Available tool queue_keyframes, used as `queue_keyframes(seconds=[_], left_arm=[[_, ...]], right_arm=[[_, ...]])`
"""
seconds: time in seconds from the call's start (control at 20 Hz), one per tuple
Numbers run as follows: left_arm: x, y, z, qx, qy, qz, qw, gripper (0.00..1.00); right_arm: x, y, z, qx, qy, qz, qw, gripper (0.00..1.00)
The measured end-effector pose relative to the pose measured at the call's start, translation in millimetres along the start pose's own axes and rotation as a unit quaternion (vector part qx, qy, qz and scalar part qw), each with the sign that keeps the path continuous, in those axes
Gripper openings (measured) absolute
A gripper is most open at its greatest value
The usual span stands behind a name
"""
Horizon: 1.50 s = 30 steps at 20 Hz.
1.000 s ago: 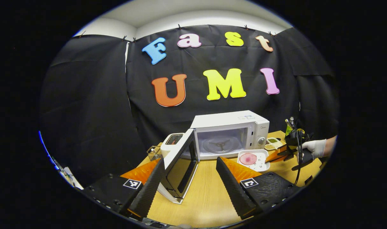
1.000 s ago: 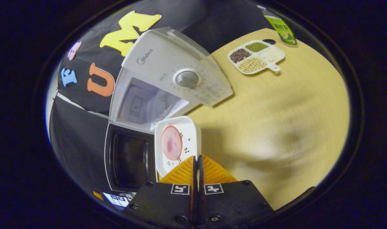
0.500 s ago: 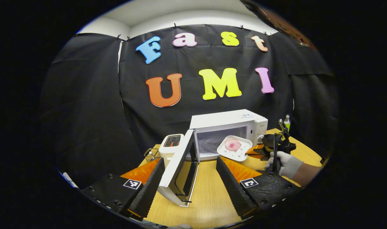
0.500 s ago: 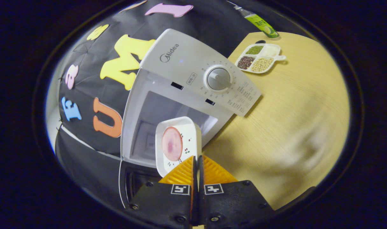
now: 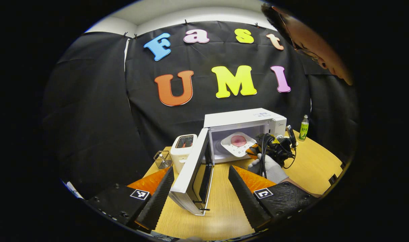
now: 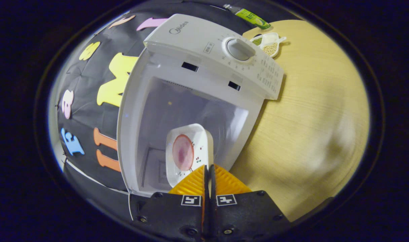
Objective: Open the microwave oven with the left hand, put the food in, and close the microwave oven.
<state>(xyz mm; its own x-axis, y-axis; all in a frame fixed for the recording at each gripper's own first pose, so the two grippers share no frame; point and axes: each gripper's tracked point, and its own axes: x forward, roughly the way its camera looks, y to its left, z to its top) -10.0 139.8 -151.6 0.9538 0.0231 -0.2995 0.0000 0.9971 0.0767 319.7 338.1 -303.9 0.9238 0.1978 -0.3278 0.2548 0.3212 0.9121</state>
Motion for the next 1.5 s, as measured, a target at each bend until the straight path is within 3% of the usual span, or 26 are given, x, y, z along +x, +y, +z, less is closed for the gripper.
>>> queue_keyframes(seconds=[0.35,0.65,0.75,0.8,0.9,0.95,1.0,1.3,1.5], left_arm=[[11.8,13.2,-7.5,0.001,0.008,0.007,1.000,0.97],[20.0,13.6,-11.8,0.000,0.008,0.004,1.000,0.97],[18.9,15.0,-12.4,-0.001,0.009,0.004,1.000,0.96],[16.7,15.4,-11.1,-0.002,0.007,0.005,1.000,0.96],[15.6,17.5,-9.0,-0.004,0.003,0.006,1.000,0.97],[14.8,17.7,-6.2,-0.006,-0.001,0.007,1.000,0.97],[12.9,16.5,-3.3,-0.009,-0.004,0.006,1.000,0.97],[8.6,10.2,9.3,-0.014,-0.022,0.001,1.000,0.96],[10.8,8.4,17.7,-0.030,-0.029,-0.005,0.999,0.97]], right_arm=[[43.5,-3.8,8.3,0.026,-0.038,-0.015,0.999,0.04],[55.9,-7.6,8.2,0.027,-0.051,-0.012,0.998,0.06],[52.7,13.2,19.7,0.035,-0.071,0.048,0.996,0.13],[42.4,29.3,27.4,0.025,-0.085,0.079,0.993,0.07],[25.9,41.0,33.4,-0.006,-0.104,0.088,0.991,0.67],[23.1,42.1,34.4,-0.016,-0.104,0.086,0.991,0.78],[20.8,41.8,32.3,-0.022,-0.098,0.083,0.991,0.97],[-10.7,29.3,35.5,-0.105,-0.062,0.054,0.991,0.98],[-60.4,26.0,57.0,-0.190,-0.045,0.044,0.980,0.98]])
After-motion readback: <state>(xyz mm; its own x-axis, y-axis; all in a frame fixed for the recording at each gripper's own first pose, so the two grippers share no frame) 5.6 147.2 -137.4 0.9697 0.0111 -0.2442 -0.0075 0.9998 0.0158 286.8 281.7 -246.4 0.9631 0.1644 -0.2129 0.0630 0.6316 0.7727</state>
